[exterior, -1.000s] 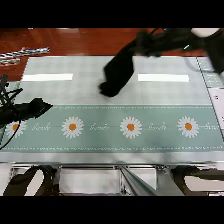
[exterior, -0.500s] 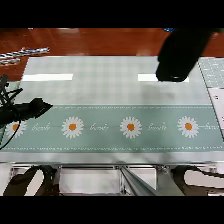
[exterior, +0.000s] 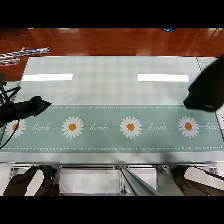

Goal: Fold the shirts.

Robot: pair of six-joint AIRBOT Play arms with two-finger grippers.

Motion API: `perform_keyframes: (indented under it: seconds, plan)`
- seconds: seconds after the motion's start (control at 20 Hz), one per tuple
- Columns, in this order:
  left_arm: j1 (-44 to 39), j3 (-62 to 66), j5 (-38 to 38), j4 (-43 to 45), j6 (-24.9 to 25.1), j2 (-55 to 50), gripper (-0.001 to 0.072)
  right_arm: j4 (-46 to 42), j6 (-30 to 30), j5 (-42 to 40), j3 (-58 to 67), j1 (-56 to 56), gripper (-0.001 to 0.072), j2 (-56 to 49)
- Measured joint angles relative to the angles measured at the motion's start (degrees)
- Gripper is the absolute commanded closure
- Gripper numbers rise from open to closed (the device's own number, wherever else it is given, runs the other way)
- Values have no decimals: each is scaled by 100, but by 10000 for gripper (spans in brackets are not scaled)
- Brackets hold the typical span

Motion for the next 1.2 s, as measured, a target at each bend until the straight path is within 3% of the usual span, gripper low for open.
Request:
perform_keyframes:
  seconds: [0.6, 0.7, 0.75, 0.95, 1.0, 1.05, 1.1, 1.2]
  plan:
    - [-11, 0, 916, -48, -17, -131, 682, -2577, -175, 551, -3919, -2726, 676, 2544]
    - [-61, 0, 1008, -63, -17, -197, 682, -3383, -2, 555, -4391, -2916, 327, 2841]
    - [-105, 0, 1056, -70, -17, -232, 682, -3703, 74, 557, -4568, -2966, 295, 2938]
    - [-393, 0, 1386, -85, -17, -494, 682, -4358, 214, 570, -4935, -3058, 303, 3073]
    - [-466, 13, 1552, -85, -17, -584, 682, -4393, 225, 568, -4957, -3069, 352, 3047]
    - [-509, 66, 1714, -87, -17, -669, 682, -4336, 234, 553, -4948, -3071, 484, 2990]
    - [-538, 179, 1853, -92, -17, -765, 682, -4157, 247, 520, -4881, -3080, 568, 2909]
    - [-566, 608, 2035, -101, -15, -970, 681, -3414, 326, 313, -4636, -3027, 628, 2686]
